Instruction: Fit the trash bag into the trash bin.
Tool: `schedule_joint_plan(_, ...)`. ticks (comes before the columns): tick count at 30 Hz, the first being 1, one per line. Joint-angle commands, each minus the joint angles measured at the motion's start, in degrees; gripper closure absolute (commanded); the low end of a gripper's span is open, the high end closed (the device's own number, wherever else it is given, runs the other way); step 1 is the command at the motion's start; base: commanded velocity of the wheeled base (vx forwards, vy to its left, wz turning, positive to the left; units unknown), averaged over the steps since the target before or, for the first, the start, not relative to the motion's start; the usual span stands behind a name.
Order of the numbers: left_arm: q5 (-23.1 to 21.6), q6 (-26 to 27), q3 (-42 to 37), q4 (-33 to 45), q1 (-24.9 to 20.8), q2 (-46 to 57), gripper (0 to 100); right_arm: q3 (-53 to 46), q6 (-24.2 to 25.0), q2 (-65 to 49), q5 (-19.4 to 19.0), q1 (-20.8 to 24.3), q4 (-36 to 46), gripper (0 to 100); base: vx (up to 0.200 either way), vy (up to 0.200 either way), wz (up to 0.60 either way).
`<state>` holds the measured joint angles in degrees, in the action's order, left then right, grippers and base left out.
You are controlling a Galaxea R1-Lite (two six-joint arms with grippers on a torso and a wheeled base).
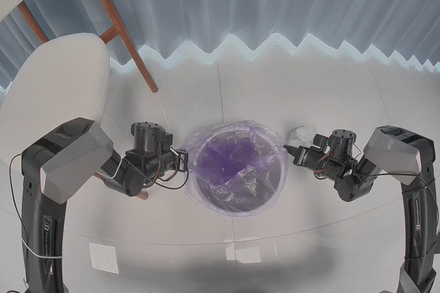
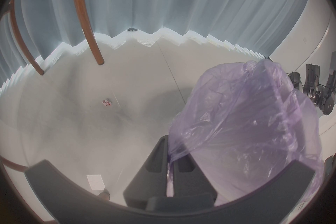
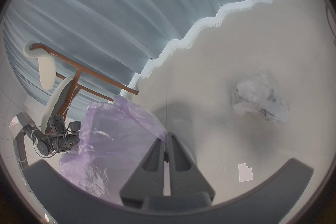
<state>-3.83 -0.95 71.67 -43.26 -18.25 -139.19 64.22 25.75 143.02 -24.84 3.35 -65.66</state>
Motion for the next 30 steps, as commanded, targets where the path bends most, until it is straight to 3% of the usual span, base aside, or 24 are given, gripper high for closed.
schedule_joint_plan(1, 0.05, -0.10, -0.30, -0.15, -0.30, -1.61, 100, -0.41, 0.01, 1.30, -0.03, 0.16, -0.08, 100, 0.000, 0.000, 0.00)
schedule_joint_plan(13, 0.49, -0.10, -0.39, -0.15, -0.47, -2.49, 100, -0.85, -0.35, 3.49, 0.50, 0.25, -0.35, 100, 0.000, 0.000, 0.00)
schedule_joint_plan(20, 0.66, 0.07, -4.43, -2.53, -0.74, 0.32, 100, -3.31, -3.77, 2.44, 0.85, 0.25, -0.35, 100, 0.000, 0.000, 0.00)
schedule_joint_plan(21, 0.66, 0.07, -5.57, -2.53, -0.82, 1.03, 0, -3.75, -4.04, 2.00, 0.85, 0.25, -0.44, 0, 0.000, 0.000, 0.00)
schedule_joint_plan(30, 0.22, -0.10, -17.44, -9.03, -1.00, 7.88, 0, -12.28, -4.04, -3.71, 0.59, 0.25, -4.04, 0, 0.000, 0.000, 0.00)
